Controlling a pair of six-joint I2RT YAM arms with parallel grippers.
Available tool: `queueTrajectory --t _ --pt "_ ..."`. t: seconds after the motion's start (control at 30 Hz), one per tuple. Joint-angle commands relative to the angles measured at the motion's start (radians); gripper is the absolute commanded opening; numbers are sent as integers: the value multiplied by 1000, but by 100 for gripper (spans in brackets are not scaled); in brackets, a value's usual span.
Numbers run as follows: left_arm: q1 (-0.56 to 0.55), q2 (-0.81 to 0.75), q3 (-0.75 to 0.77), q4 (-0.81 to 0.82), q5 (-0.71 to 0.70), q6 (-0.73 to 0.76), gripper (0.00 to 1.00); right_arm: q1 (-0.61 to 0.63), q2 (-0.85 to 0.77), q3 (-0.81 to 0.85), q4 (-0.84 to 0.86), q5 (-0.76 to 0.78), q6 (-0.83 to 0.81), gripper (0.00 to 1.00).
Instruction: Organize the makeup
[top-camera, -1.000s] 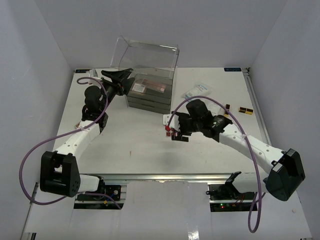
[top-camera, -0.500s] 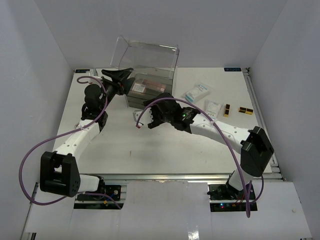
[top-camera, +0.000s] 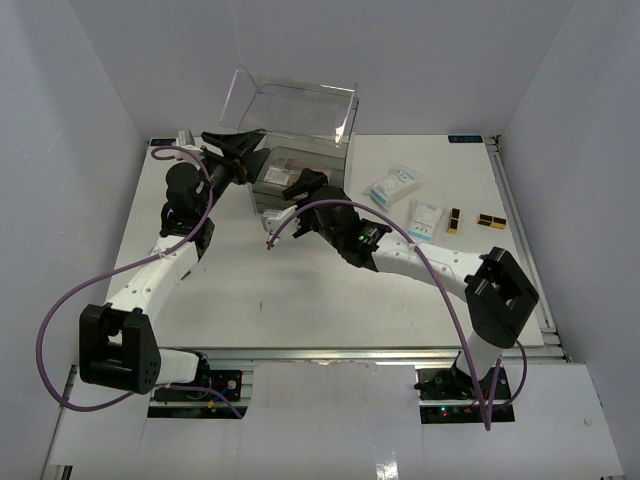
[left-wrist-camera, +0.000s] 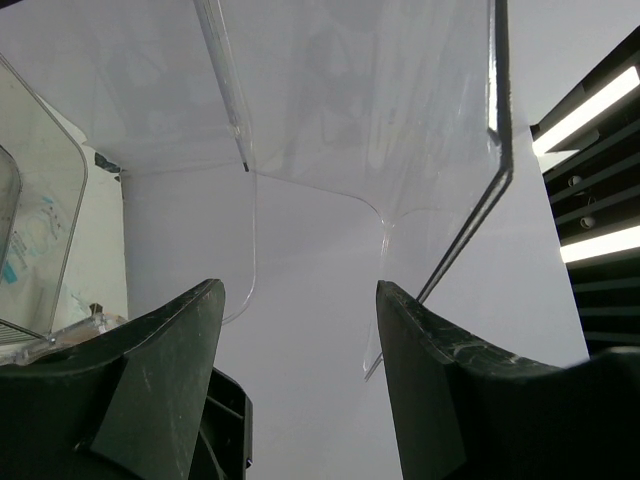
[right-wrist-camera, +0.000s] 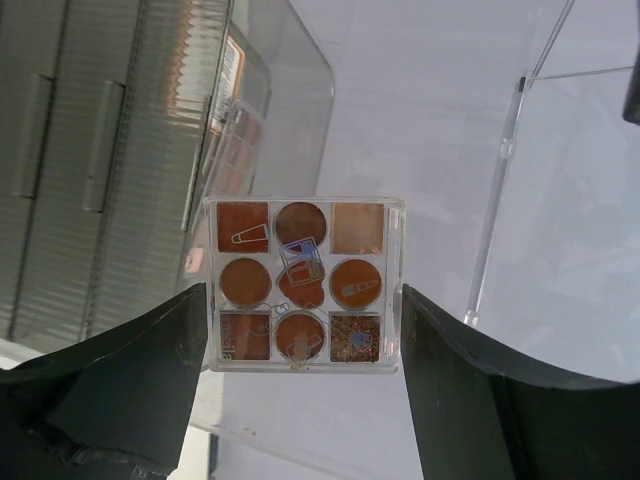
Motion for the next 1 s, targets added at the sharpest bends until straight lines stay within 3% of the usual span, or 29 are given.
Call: queueTrajectory --t 0.0,0.3,0.37,0.47,0.7,0.8,0.97 --pt "6 -19 49 18 9 -6 73 -11 56 48 132 80 -124 22" --pt "6 -19 57 15 11 -4 73 -39 155 115 189 160 -260 25" --pt "6 -17 58 16 12 -5 73 -48 175 138 171 165 -269 33" --pt "5 -17 57 18 14 -7 73 -59 183 148 145 159 -280 58" --pt "6 -14 43 27 13 -15 73 -70 200 151 93 150 -280 89" --pt "6 -15 40 27 14 -15 73 -66 171 148 41 124 -247 96" --pt "5 -11 39 32 15 -18 73 -57 134 141 -26 96 -217 99"
